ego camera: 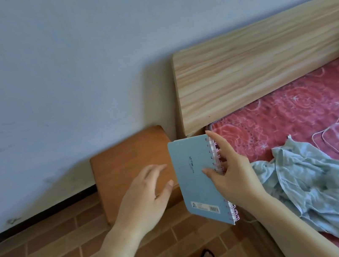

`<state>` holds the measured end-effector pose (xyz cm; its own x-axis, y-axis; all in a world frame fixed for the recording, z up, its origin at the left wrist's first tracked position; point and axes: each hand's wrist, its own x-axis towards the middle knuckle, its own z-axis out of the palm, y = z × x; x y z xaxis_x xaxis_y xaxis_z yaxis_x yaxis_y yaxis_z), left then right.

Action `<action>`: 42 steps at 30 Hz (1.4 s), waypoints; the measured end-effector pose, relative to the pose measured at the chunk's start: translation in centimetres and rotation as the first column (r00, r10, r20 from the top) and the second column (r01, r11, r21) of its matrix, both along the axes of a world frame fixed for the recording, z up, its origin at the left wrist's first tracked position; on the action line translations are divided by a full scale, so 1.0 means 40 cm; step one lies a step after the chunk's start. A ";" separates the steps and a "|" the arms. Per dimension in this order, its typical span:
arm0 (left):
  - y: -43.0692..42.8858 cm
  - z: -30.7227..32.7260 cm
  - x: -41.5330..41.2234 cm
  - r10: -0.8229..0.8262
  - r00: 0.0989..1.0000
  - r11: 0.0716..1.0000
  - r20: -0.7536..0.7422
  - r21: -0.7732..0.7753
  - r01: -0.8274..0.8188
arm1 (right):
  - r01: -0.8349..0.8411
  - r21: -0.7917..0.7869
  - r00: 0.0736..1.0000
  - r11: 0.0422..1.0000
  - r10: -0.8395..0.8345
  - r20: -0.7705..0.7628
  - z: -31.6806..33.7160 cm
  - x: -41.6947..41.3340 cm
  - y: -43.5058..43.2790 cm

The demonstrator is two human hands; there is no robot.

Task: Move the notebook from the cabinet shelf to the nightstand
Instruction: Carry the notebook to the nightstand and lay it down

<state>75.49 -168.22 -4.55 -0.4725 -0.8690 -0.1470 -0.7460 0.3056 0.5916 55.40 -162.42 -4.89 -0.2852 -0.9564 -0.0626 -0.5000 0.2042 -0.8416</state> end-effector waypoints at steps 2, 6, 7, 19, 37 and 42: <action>-0.040 -0.009 -0.002 0.012 1.000 1.000 -0.001 0.002 -0.012 | -0.017 0.006 1.000 1.000 0.017 0.000 -0.008 -0.002 -0.048; -0.121 -0.031 0.002 0.014 1.000 1.000 -0.026 0.018 -0.013 | -0.037 0.021 0.999 0.999 0.037 -0.009 -0.020 0.005 -0.138; -0.142 -0.034 0.004 0.006 1.000 1.000 -0.030 0.024 -0.005 | -0.038 0.024 0.999 0.999 0.039 -0.012 -0.023 0.007 -0.160; -0.354 -0.151 -0.009 0.127 0.992 0.992 -0.024 0.023 -0.126 | -0.169 0.046 0.986 0.985 0.169 0.008 -0.153 -0.016 -0.440; -0.639 -0.999 -0.048 0.212 0.974 0.971 -0.082 -0.099 -0.220 | -0.184 0.004 0.974 0.983 0.182 0.135 -0.984 -0.070 -0.816; -0.683 -1.145 -0.083 0.177 0.984 0.970 -0.011 -0.168 -0.176 | -0.190 0.028 0.982 0.981 0.190 0.006 -1.109 -0.080 -0.893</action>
<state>72.15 -195.53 -50.36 -0.3092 -0.9510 0.0062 -0.7991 0.2634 0.5404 52.18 -198.15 -49.26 -0.0985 -0.9910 -0.0911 -0.5290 0.1296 -0.8386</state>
